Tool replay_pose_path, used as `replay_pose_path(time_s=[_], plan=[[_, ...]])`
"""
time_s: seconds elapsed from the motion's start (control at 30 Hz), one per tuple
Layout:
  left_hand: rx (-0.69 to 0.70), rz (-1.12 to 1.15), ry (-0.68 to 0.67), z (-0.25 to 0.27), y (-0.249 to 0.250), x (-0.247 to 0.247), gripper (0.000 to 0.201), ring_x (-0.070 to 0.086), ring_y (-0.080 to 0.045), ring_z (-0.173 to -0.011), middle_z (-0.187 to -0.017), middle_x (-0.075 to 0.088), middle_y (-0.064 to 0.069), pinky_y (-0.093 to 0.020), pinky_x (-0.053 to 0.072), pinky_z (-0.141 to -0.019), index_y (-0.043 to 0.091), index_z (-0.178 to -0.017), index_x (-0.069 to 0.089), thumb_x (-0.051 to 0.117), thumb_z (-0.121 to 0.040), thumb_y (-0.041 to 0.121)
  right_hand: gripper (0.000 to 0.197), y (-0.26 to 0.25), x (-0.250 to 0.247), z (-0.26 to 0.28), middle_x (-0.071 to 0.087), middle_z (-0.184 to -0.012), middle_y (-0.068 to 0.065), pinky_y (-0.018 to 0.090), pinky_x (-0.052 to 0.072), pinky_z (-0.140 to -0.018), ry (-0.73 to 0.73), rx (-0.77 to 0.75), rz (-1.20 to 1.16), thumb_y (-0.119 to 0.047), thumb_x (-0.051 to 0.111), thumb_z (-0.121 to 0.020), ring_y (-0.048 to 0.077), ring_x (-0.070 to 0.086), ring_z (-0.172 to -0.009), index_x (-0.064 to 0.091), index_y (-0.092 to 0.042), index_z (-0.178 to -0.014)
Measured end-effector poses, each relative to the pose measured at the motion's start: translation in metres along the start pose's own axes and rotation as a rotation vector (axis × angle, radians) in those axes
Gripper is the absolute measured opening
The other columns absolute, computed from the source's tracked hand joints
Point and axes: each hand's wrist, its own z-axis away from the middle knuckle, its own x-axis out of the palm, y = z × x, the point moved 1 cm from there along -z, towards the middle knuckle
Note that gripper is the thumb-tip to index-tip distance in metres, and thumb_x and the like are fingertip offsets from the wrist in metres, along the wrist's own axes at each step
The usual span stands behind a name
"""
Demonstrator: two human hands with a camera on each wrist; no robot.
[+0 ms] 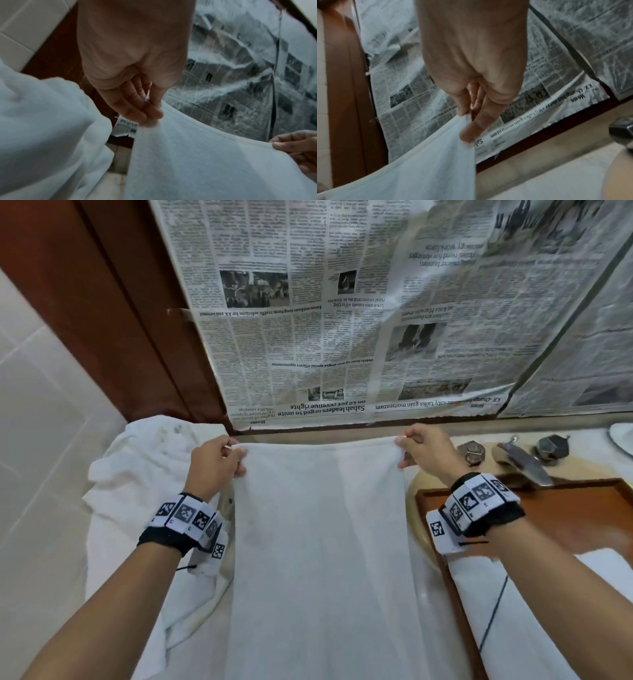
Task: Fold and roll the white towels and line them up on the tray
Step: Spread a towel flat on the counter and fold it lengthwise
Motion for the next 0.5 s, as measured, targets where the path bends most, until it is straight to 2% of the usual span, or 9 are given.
replay_pose_path(time_s=[0.07, 0.1, 0.2, 0.27, 0.33, 0.43, 0.47, 0.5], plan=[[-0.034, -0.019, 0.016, -0.016, -0.011, 0.019, 0.01, 0.071, -0.02, -0.061, -0.065, 0.07, -0.008, -0.032, 0.061, -0.067, 0.022, -0.084, 0.065, 0.067, -0.092, 0.016, 0.013, 0.014, 0.007, -0.025, 0.064, -0.08, 0.01, 0.054, 0.058, -0.082, -0.013, 0.047, 0.013, -0.019, 0.062, -0.098, 0.028, 0.073, -0.068, 0.063, -0.007, -0.095], [-0.048, -0.029, 0.028, -0.024, -0.017, 0.029, 0.009, 0.071, -0.017, -0.061, -0.065, 0.07, -0.007, -0.033, 0.061, -0.068, 0.022, -0.085, 0.066, 0.067, -0.092, 0.018, 0.012, 0.022, 0.012, -0.037, 0.065, -0.079, 0.01, 0.054, 0.058, -0.083, -0.016, 0.073, 0.017, -0.019, 0.062, -0.098, 0.028, 0.073, -0.068, 0.064, -0.007, -0.096], [-0.087, -0.148, 0.034, -0.046, -0.039, 0.056, 0.007, 0.071, -0.014, -0.068, -0.059, 0.069, 0.001, -0.038, 0.059, -0.08, 0.019, -0.092, 0.068, 0.064, -0.093, 0.024, 0.011, 0.045, 0.028, -0.069, 0.067, -0.079, 0.008, 0.051, 0.059, -0.084, -0.018, 0.132, 0.034, -0.021, 0.063, -0.097, 0.026, 0.074, -0.069, 0.066, -0.011, -0.093], [-0.113, -0.236, 0.006, -0.061, -0.054, 0.069, 0.01, 0.069, -0.021, -0.082, -0.058, 0.067, 0.005, -0.038, 0.054, -0.088, 0.017, -0.099, 0.066, 0.061, -0.094, 0.024, 0.01, 0.056, 0.041, -0.086, 0.068, -0.083, 0.008, 0.049, 0.06, -0.083, -0.014, 0.154, 0.053, -0.021, 0.063, -0.096, 0.026, 0.074, -0.069, 0.066, -0.013, -0.092], [-0.135, -0.291, -0.002, -0.073, -0.068, 0.081, 0.012, 0.069, -0.026, -0.087, -0.06, 0.065, 0.005, -0.033, 0.052, -0.086, 0.014, -0.102, 0.066, 0.059, -0.095, 0.022, 0.01, 0.066, 0.053, -0.098, 0.068, -0.09, 0.009, 0.045, 0.062, -0.075, 0.009, 0.168, 0.078, -0.02, 0.063, -0.096, 0.027, 0.073, -0.066, 0.066, -0.013, -0.09], [-0.206, -0.357, -0.053, -0.083, -0.08, 0.096, 0.015, 0.067, -0.024, -0.078, -0.076, 0.07, -0.007, -0.024, 0.045, -0.065, 0.013, -0.105, 0.064, 0.054, -0.097, 0.02, 0.011, 0.076, 0.066, -0.109, 0.068, -0.097, 0.012, 0.025, 0.057, -0.054, 0.037, 0.188, 0.147, -0.016, 0.061, -0.096, 0.027, 0.071, -0.061, 0.066, -0.009, -0.089], [-0.235, -0.366, -0.077, -0.085, -0.085, 0.099, 0.014, 0.067, -0.024, -0.078, -0.081, 0.071, -0.01, -0.026, 0.048, -0.066, 0.014, -0.103, 0.063, 0.053, -0.097, 0.02, 0.011, 0.08, 0.07, -0.112, 0.068, -0.098, 0.014, 0.022, 0.055, -0.05, 0.033, 0.194, 0.168, -0.014, 0.061, -0.097, 0.027, 0.07, -0.061, 0.066, -0.007, -0.09], [-0.236, -0.378, -0.1, -0.087, -0.09, 0.101, 0.013, 0.068, -0.026, -0.082, -0.083, 0.072, -0.012, -0.031, 0.052, -0.074, 0.014, -0.101, 0.063, 0.052, -0.096, 0.02, 0.011, 0.086, 0.073, -0.114, 0.067, -0.1, 0.015, 0.021, 0.053, -0.049, 0.031, 0.198, 0.174, -0.014, 0.059, -0.097, 0.028, 0.07, -0.064, 0.066, -0.006, -0.093]])
